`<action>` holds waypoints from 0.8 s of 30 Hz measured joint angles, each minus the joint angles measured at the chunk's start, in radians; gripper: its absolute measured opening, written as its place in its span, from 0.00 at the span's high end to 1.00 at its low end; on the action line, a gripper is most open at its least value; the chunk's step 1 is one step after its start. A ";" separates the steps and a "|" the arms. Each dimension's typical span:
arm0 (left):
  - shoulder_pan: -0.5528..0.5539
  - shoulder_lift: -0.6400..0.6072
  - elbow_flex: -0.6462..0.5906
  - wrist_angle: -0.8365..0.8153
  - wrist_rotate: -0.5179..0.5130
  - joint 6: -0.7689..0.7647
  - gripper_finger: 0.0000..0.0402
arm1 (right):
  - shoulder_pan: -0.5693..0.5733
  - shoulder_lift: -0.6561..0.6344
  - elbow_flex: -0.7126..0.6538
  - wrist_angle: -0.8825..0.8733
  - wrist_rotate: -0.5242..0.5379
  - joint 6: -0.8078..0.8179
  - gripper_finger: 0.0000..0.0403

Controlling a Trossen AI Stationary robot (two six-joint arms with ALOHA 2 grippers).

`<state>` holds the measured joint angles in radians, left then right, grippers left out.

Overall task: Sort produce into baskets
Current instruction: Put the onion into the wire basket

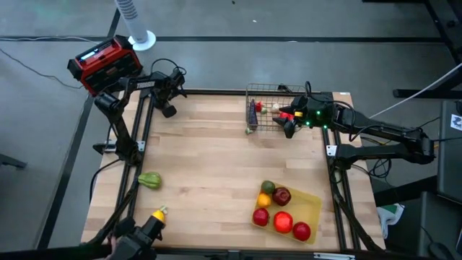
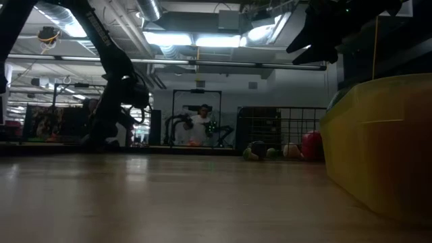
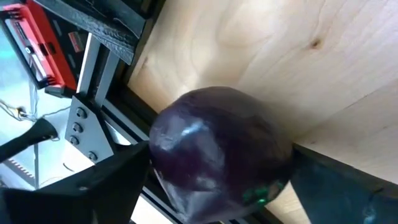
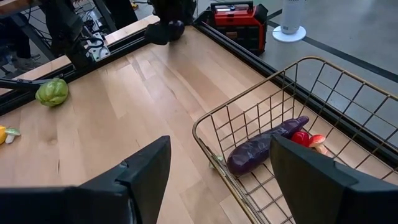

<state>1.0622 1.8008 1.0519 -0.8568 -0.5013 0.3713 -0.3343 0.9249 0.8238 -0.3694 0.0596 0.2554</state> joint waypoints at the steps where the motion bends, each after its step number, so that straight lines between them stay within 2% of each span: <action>1: 0.000 0.000 0.000 0.000 0.000 0.002 0.12 | 0.000 0.000 0.000 0.000 0.000 0.000 0.33; 6: -0.005 0.000 0.000 -0.001 -0.004 0.010 0.28 | 0.000 0.000 0.000 0.000 0.000 0.000 0.33; 9: -0.024 -0.007 0.000 0.002 -0.005 0.014 0.33 | 0.000 0.000 0.000 0.000 0.000 0.000 0.33; 18: -0.160 -0.010 0.108 -0.066 0.000 -0.022 0.31 | 0.000 0.000 0.000 0.000 0.000 0.000 0.33; 21: -0.222 -0.010 0.173 -0.081 0.040 -0.057 0.31 | 0.000 0.000 0.000 0.000 0.000 0.000 0.33; 24: -0.287 -0.010 0.243 -0.079 0.124 -0.121 0.31 | 0.000 0.000 0.000 0.000 0.000 0.000 0.33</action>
<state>0.7748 1.7905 1.2952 -0.9360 -0.3772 0.2499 -0.3340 0.9249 0.8238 -0.3691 0.0594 0.2554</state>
